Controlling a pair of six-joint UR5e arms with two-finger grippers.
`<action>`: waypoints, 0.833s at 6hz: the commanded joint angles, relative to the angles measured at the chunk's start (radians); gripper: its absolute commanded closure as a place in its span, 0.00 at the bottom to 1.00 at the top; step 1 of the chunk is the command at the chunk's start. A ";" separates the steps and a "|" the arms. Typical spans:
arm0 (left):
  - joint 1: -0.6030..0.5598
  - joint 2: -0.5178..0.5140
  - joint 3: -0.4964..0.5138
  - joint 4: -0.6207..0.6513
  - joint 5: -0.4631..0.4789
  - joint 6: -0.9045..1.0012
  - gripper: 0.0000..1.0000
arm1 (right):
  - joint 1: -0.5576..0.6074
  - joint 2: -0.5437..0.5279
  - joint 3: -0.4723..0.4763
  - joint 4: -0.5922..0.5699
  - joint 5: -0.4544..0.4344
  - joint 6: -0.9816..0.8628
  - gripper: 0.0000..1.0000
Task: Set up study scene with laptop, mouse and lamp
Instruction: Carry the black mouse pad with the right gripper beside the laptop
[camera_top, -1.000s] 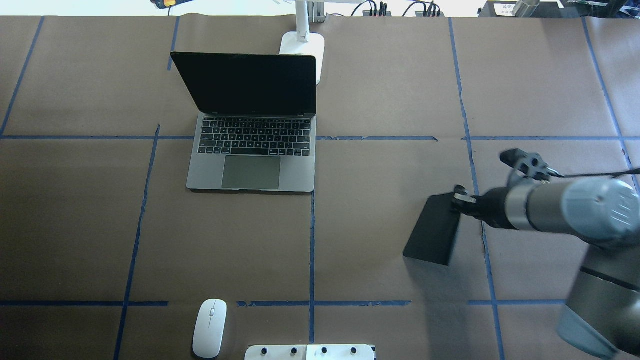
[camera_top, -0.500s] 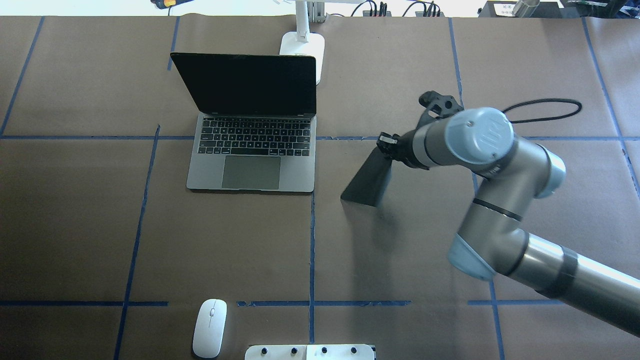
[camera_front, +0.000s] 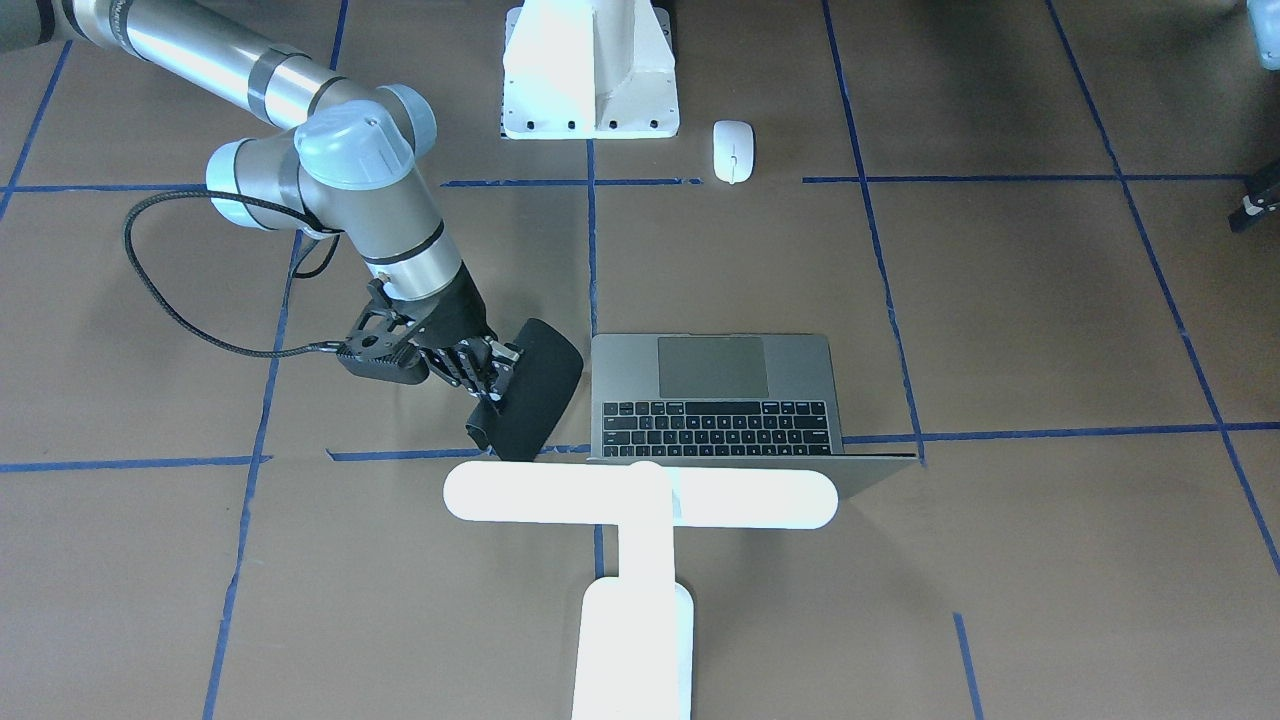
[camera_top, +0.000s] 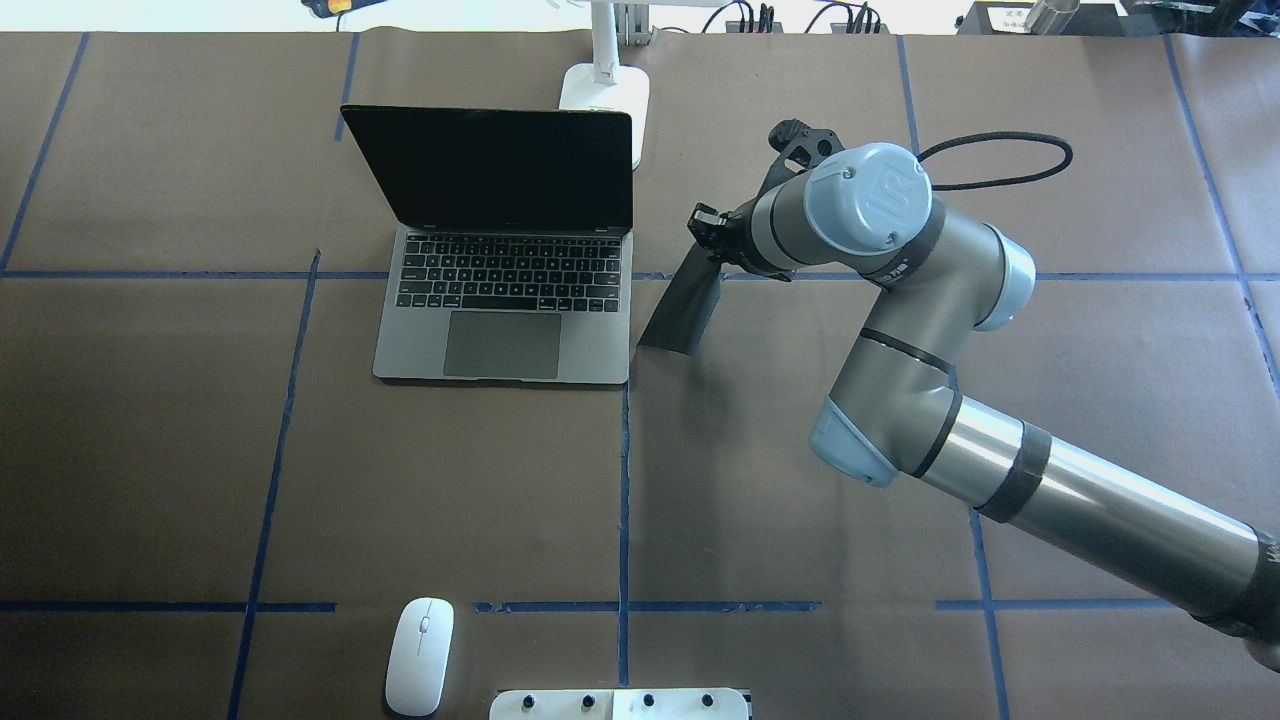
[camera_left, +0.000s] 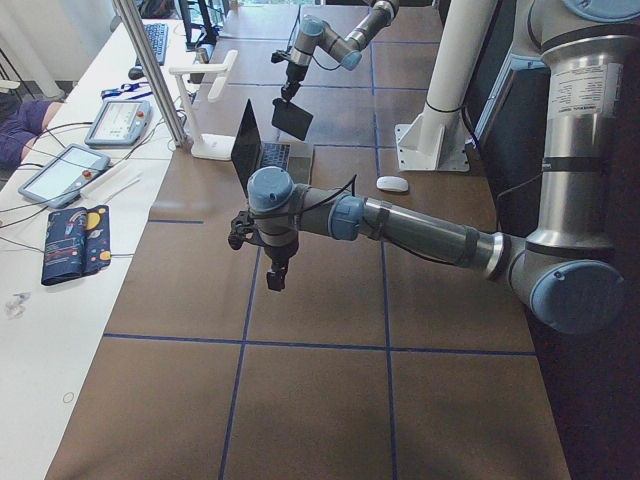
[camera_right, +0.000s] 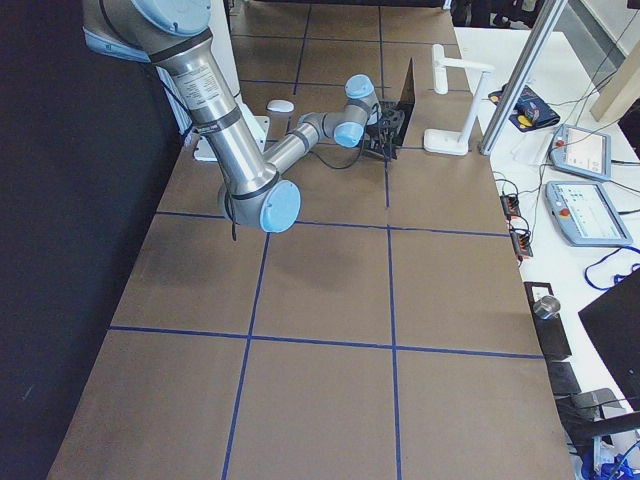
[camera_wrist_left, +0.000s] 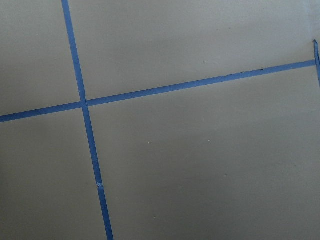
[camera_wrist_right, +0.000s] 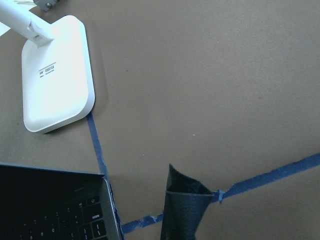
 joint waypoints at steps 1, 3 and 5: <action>0.000 0.000 -0.001 0.000 0.000 0.000 0.00 | 0.003 -0.003 -0.025 0.027 0.034 -0.071 0.96; 0.000 0.000 -0.002 0.000 0.000 -0.002 0.00 | 0.013 -0.069 0.027 -0.046 0.088 -0.231 0.00; 0.002 -0.008 -0.011 -0.009 0.000 0.005 0.00 | 0.070 -0.088 0.188 -0.385 0.185 -0.419 0.00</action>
